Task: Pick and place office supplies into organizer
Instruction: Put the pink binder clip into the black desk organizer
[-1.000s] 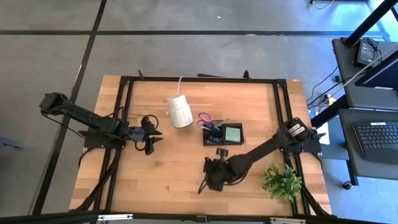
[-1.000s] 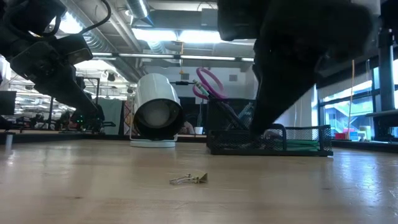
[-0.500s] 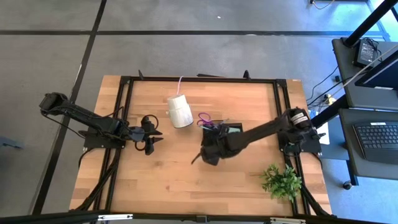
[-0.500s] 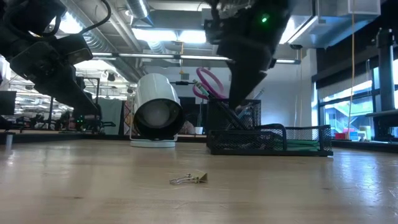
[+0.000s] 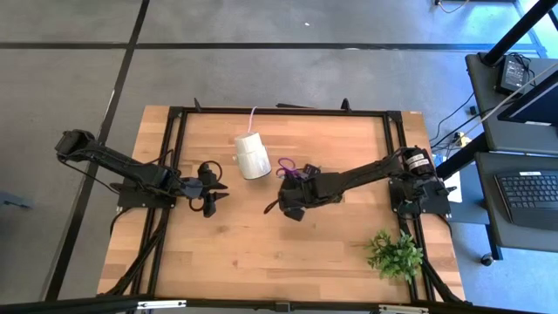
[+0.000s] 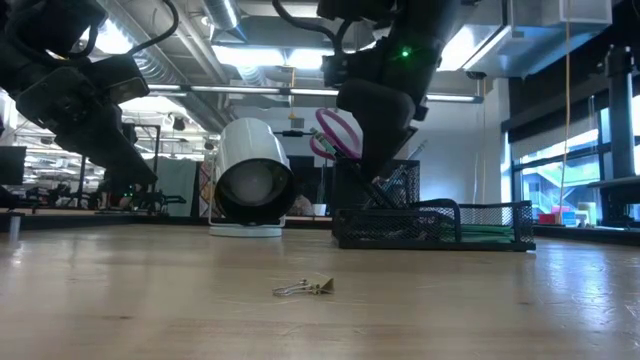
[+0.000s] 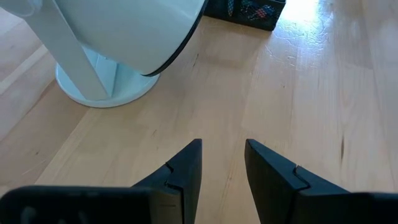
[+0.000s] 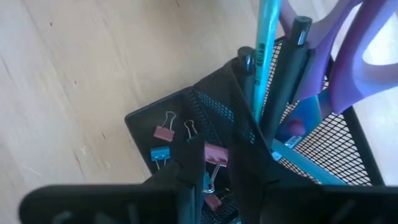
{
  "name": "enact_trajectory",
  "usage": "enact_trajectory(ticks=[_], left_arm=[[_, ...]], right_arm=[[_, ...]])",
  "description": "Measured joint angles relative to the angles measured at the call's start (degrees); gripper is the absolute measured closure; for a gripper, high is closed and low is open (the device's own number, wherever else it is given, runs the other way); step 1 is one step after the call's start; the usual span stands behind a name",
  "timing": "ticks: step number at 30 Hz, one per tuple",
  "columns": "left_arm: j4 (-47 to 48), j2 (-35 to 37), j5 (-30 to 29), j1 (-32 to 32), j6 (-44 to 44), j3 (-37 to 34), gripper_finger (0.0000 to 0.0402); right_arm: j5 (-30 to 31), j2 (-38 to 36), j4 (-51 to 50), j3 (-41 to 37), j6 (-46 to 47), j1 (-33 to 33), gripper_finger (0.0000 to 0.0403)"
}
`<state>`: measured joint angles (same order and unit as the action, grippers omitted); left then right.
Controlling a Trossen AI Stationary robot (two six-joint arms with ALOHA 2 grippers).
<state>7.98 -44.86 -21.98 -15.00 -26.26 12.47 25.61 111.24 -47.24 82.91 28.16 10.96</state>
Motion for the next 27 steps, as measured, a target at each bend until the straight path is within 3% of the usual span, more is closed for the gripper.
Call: enact_trajectory(ticks=[15,27], left_arm=[[0.0,0.0,1.0,0.0,0.0,0.0,0.0286],[0.0,0.0,1.0,0.0,0.0,0.0,0.0286]], right_arm=[[-0.3,0.0,7.5,-4.1,1.5,-0.1,0.0339],[-0.3,0.1,7.2,-4.8,3.1,-0.7,0.0339]])
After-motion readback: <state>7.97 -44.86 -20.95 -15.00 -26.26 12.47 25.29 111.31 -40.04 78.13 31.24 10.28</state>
